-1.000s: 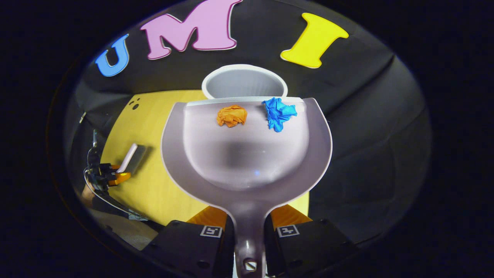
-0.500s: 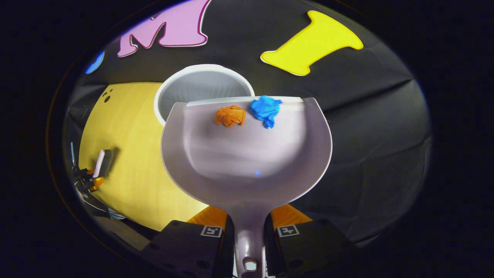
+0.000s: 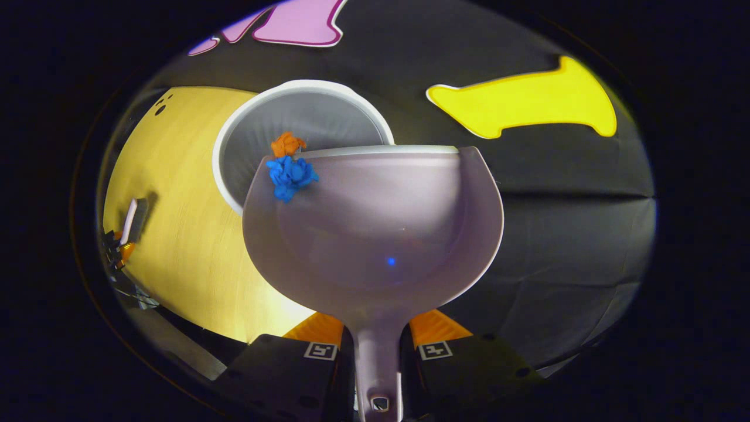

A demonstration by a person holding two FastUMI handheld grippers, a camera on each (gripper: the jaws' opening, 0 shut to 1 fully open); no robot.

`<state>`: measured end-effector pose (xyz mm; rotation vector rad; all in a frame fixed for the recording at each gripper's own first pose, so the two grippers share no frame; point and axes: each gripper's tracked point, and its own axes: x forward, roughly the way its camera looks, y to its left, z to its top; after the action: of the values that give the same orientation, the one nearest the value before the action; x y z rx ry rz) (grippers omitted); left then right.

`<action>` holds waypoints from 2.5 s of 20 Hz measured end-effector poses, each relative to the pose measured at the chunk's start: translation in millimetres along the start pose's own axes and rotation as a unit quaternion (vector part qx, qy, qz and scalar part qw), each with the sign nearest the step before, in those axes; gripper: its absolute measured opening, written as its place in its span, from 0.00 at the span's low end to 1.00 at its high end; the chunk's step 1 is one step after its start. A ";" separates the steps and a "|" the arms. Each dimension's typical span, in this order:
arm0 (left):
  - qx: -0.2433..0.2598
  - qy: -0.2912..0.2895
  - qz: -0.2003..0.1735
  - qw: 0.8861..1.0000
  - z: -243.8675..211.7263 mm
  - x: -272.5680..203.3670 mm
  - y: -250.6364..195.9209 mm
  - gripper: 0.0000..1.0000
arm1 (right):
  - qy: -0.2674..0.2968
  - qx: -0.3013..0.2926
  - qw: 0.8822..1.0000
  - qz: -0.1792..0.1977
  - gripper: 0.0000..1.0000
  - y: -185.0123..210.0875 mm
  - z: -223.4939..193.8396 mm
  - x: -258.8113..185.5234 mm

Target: Pick up the small broom and dustpan from the desktop, sweep the trash into the dustpan with the broom, and then empty the trash into the garbage bin.

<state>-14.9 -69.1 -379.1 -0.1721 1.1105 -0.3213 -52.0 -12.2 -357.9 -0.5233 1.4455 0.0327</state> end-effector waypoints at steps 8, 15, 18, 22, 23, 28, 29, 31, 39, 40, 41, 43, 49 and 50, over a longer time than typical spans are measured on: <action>-0.001 0.005 0.004 1.000 -4.7 3.0 1.1 0.28 | 0.019 -0.046 0.999 -0.004 0.36 -2.6 9.9 1.6; -0.016 0.007 0.009 1.000 -7.8 5.0 0.4 0.28 | 0.033 -0.114 0.992 -0.035 0.36 -10.5 26.6 -5.0; -0.021 0.010 0.011 1.000 -9.0 5.4 1.9 0.27 | 0.026 -0.119 0.992 -0.024 0.36 -4.2 29.2 -3.7; -0.018 0.008 0.018 1.000 -8.1 3.3 2.8 0.26 | 0.020 -0.114 0.993 -0.028 0.35 -8.0 28.3 -2.3; -0.017 0.008 0.019 1.000 -8.4 3.3 2.8 0.27 | 0.016 -0.105 0.994 -0.025 0.35 -7.5 26.6 -3.0; -0.008 0.006 0.022 1.000 -5.6 1.1 0.9 0.28 | -0.035 -0.041 0.998 0.011 0.35 -2.8 14.8 -19.2; -0.004 0.005 0.022 1.000 -3.9 0.8 0.3 0.28 | -0.055 -0.023 0.998 0.025 0.35 -0.2 13.1 -25.1; 0.002 0.006 0.022 1.000 -3.4 0.6 -0.6 0.27 | -0.087 0.006 0.995 0.048 0.35 5.7 9.8 -37.6; 0.017 0.005 0.029 0.999 3.5 -4.3 4.5 0.27 | -0.181 0.033 0.975 0.122 0.35 74.9 -32.6 -90.0; 0.019 0.006 0.032 0.999 3.4 -4.5 5.5 0.28 | -0.183 0.029 0.974 0.131 0.35 89.8 -38.8 -91.2; 0.021 0.008 0.035 0.999 3.7 -5.1 6.8 0.27 | -0.186 0.025 0.972 0.142 0.35 106.7 -44.8 -92.0; 0.024 0.009 0.040 0.999 4.1 -5.6 9.7 0.28 | -0.190 0.021 0.968 0.164 0.35 139.5 -57.5 -90.9; 0.021 0.012 0.052 0.998 5.5 -4.3 19.0 0.28 | -0.175 0.013 0.960 0.219 0.35 241.4 -95.0 -66.7; 0.019 0.013 0.053 0.998 5.5 -2.9 19.7 0.28 | -0.167 0.012 0.961 0.218 0.39 256.0 -101.6 -56.0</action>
<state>-7.8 -49.7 -380.0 -0.0743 1.1337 -0.2502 -239.5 194.6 -390.4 -0.1588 1.2010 0.4359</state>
